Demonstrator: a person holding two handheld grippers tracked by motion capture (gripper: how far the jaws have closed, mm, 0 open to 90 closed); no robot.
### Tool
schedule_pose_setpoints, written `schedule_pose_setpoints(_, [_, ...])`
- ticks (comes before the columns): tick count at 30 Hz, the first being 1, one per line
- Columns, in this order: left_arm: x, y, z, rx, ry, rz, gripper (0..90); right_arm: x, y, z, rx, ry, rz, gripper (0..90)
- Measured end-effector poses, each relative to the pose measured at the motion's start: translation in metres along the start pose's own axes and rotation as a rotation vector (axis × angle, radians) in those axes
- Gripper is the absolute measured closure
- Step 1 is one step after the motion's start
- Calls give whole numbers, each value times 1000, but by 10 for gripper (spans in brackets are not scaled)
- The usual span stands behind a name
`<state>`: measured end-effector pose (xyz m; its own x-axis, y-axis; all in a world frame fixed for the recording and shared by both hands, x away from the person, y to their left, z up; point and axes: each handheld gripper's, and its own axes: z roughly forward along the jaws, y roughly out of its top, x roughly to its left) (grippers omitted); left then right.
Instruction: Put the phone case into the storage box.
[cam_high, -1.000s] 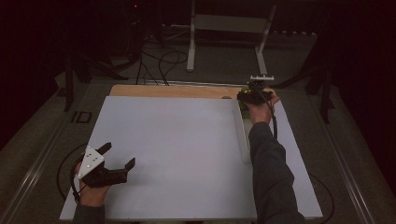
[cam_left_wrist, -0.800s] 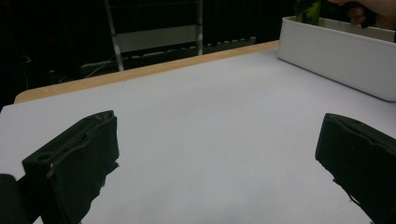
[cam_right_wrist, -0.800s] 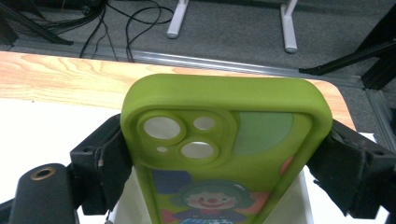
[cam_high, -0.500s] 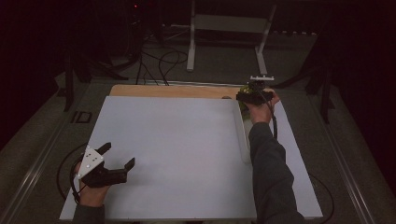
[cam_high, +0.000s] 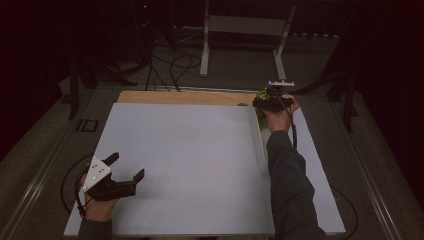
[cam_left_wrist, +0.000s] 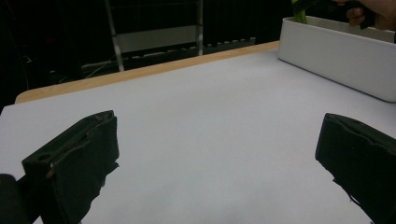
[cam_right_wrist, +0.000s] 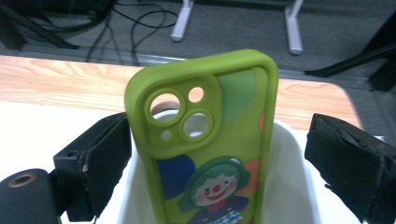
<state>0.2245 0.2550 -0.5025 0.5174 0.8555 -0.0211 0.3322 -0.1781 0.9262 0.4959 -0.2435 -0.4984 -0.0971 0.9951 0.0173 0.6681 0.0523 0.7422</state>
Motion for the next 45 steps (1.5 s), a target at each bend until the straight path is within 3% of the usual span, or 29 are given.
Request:
schedule_pose_setpoints(14, [-1, 0, 1, -1, -1, -1, 0, -3, 2, -5, -15, 9, -4, 72])
schedule_pose_setpoints(45, [-3, 1, 1, -2, -2, 4, 0, -6, -5, -26, -23, 85, -15, 79])
